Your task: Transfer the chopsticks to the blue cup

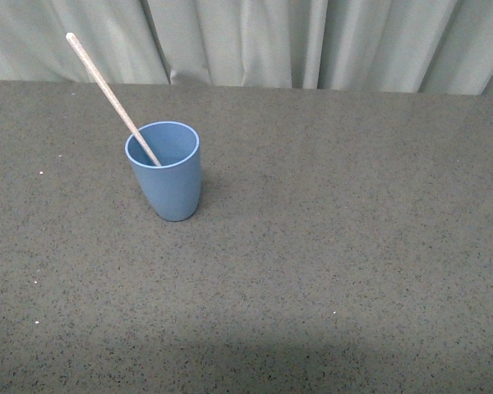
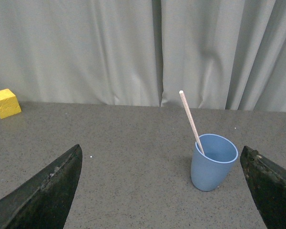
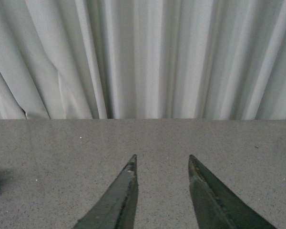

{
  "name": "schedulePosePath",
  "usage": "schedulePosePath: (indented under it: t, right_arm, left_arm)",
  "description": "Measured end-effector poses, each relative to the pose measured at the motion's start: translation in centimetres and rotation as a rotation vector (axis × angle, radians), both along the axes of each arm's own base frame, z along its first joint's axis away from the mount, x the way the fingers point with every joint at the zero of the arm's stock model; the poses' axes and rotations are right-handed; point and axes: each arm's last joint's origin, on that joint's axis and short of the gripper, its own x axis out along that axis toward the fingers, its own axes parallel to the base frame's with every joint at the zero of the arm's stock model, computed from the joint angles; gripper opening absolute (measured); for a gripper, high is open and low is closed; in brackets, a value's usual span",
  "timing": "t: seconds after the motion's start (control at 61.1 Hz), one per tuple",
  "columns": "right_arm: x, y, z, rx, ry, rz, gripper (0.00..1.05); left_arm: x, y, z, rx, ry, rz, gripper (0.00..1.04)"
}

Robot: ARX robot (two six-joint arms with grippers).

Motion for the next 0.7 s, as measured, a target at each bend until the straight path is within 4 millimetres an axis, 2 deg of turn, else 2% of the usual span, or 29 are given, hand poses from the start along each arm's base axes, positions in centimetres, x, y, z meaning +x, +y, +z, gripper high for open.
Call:
schedulePosePath:
  t: [0.262, 0.327, 0.703]
  right_arm:
    - [0.0, 0.0, 0.0, 0.0, 0.0, 0.0, 0.81]
    - [0.0, 0.0, 0.0, 0.0, 0.0, 0.0, 0.96]
    - [0.0, 0.0, 0.0, 0.001, 0.0, 0.0, 0.95]
  left_arm:
    - [0.0, 0.0, 0.0, 0.0, 0.0, 0.0, 0.98]
    - [0.0, 0.0, 0.0, 0.0, 0.0, 0.0, 0.98]
    - [0.0, 0.0, 0.0, 0.0, 0.0, 0.0, 0.98]
